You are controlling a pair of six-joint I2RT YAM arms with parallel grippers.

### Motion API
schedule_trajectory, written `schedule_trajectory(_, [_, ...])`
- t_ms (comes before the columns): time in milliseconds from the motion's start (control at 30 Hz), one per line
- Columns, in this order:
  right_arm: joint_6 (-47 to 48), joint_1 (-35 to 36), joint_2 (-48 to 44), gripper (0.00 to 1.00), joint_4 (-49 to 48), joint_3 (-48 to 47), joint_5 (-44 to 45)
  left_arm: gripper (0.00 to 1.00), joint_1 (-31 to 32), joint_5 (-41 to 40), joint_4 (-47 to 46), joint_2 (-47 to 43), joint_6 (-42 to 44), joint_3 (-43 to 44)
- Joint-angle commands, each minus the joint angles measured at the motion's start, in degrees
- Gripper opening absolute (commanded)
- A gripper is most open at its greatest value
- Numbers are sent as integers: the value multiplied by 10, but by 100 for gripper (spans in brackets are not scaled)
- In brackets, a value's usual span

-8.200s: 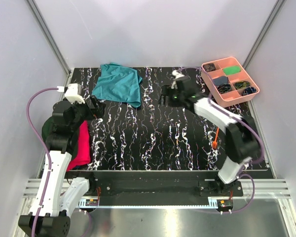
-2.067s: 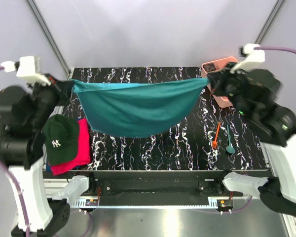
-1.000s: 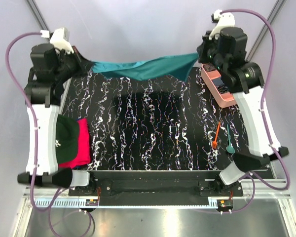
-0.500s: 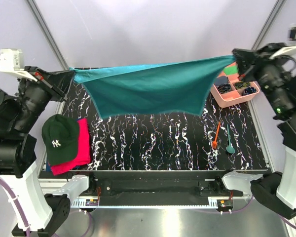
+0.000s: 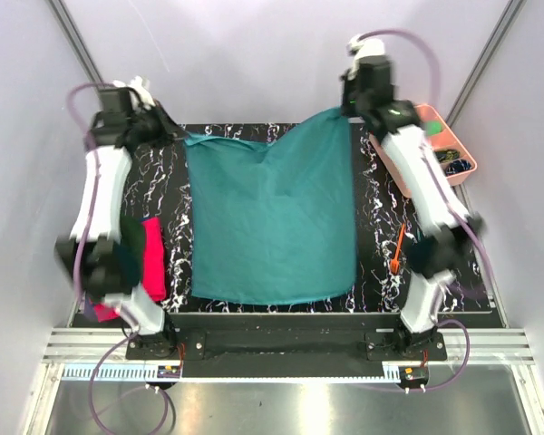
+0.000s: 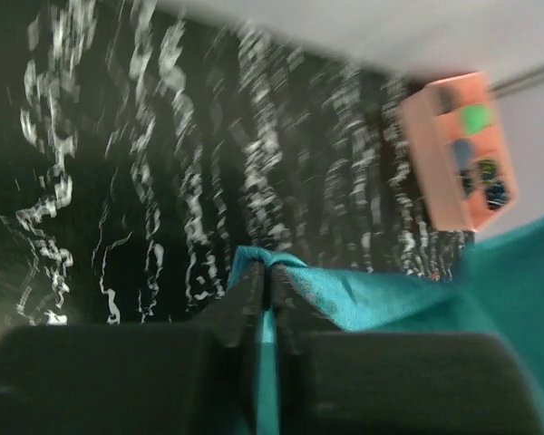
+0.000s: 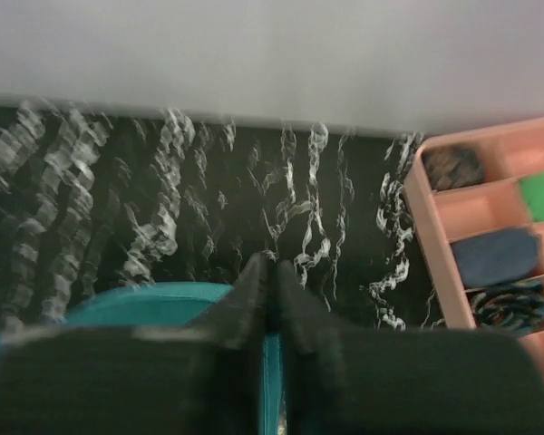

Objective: Fold the napkin, place the utensils inside, and roll it up
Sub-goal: Flatten the napkin out

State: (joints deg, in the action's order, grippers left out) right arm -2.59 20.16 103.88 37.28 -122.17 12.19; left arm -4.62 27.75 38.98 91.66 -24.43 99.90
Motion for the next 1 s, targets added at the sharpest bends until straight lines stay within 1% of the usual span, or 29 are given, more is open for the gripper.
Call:
schedule_trajectory(0, [19,-25,171,28,-25,-111,-59,54,-22,47,-22,166,-22,49])
schedule_trajectory(33, [20,-28,254,56,-6,-159,-76,62,-23,51,-22,195,-27,83])
schedule_trajectory(67, [21,-28,295,69,47,-265,-109,66,-23,54,-17,237,-30,99])
schedule_trajectory(100, [23,-28,333,75,73,-318,-119,72,-21,56,-15,248,-33,112])
schedule_trajectory(133, [22,-28,388,81,95,-363,-153,74,-21,56,-12,254,-33,126])
schedule_trajectory(167, [22,-28,403,82,126,-417,-163,77,-17,48,-11,249,-26,128])
schedule_trajectory(200, [16,-28,410,83,133,-422,-168,86,-15,23,-9,241,-21,126])
schedule_trajectory(233, [14,-28,395,84,134,-411,-173,89,-16,12,-10,231,-17,116])
schedule_trajectory(267, [9,-28,378,84,126,-356,-175,90,-15,3,-10,208,-8,107])
schedule_trajectory(333, [3,-28,305,84,107,-276,-182,91,-14,-9,-10,184,2,77])
schedule_trajectory(367, [-7,-28,277,84,84,-181,-182,91,-14,-9,-10,159,11,65])
schedule_trajectory(400, [-14,-27,218,84,69,-131,-182,91,-12,-10,-9,144,17,38])
schedule_trajectory(433, [-26,-27,187,83,55,-80,-182,91,-8,-14,-9,129,23,23])
schedule_trajectory(467, [-49,-27,156,83,33,16,-186,92,-5,-16,-10,99,35,8])
schedule_trajectory(500, [-62,-27,97,83,21,65,-189,92,-2,-20,-9,85,43,-21])
schedule_trajectory(533, [-77,-27,69,82,11,114,-196,92,6,-20,-9,70,51,-37])
schedule_trajectory(567, [-104,-25,42,81,-10,206,-202,92,9,-30,-10,41,60,-52])
schedule_trajectory(600, [-116,-22,-8,79,-16,251,-206,92,12,-35,-12,25,61,-85])
schedule_trajectory(633, [-129,-20,-30,78,-22,292,-200,92,25,-38,-17,10,61,-101])
schedule_trajectory(667, [-148,-16,-49,77,-22,364,-197,92,32,-46,-21,-18,68,-115])
schedule_trajectory(700, [-157,-7,-80,74,-22,396,-195,92,41,-53,-24,-31,74,-139])
schedule_trajectory(733, [-166,-3,-92,72,-22,425,-192,92,60,-64,-25,-55,80,-150])
schedule_trajectory(767, [-181,2,-103,71,-22,472,-191,92,71,-91,-24,-67,96,-161])
schedule_trajectory(867, [-203,23,-126,69,-22,532,-166,92,95,-120,-33,-110,111,-205])
schedule_trajectory(933, [-210,27,-119,67,-20,543,-150,91,97,-125,-50,-137,115,-241])
schedule_trajectory(967, [-214,27,-113,66,-20,543,-146,91,97,-142,-58,-146,117,-253])
